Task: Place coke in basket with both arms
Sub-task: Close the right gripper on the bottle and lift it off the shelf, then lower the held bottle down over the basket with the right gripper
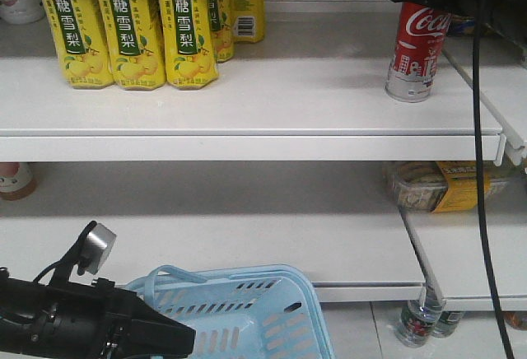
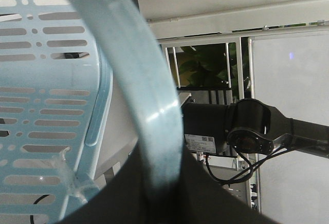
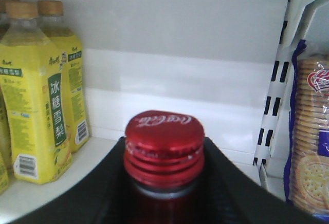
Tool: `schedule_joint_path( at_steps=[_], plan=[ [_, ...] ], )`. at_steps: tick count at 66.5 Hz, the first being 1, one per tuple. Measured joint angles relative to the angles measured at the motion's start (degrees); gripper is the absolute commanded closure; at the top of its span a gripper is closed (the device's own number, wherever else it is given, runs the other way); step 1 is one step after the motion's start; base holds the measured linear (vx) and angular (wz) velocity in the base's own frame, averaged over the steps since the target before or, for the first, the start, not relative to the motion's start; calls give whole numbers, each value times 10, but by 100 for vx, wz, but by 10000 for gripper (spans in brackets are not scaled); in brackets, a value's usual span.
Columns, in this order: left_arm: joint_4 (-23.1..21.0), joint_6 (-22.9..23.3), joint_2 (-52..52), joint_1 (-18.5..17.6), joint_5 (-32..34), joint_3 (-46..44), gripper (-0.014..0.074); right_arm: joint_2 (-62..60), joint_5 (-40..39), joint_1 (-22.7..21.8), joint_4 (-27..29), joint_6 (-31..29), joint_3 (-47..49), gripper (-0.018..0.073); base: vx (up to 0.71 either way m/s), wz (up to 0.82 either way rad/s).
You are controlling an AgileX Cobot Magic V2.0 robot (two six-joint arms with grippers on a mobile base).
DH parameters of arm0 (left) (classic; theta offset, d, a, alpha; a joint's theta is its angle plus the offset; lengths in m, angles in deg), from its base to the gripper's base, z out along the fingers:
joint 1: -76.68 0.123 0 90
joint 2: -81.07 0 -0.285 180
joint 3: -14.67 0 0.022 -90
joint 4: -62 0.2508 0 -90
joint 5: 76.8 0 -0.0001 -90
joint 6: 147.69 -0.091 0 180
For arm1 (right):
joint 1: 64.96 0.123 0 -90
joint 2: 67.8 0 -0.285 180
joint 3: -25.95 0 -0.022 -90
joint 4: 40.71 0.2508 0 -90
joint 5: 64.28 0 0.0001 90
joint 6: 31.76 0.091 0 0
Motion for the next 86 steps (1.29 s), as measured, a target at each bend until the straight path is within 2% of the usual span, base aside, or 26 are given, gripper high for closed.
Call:
schedule_joint_path(
  at_steps=[18,32,43,56,67,76,86],
  plan=[
    [0,0,0,0,0,0,603,-40,48,6,-2,-5,-12,568,0,0],
    [0,0,0,0,0,0,603,-108,43,44,-2,-8,-72,566,0,0],
    [0,0,0,0,0,0,603,-170,39,87,-2,-8,-111,565,0,0],
    [0,0,0,0,0,0,603,-250,66,165,-2,-8,-137,564,0,0],
    [0,0,0,0,0,0,603,-281,132,228,0,-8,-137,564,0,0],
    [0,0,0,0,0,0,603,-276,213,273,4,-8,-138,564,0,0],
    [0,0,0,0,0,0,603,-251,266,316,18,-6,-138,564,0,0]
  ],
)
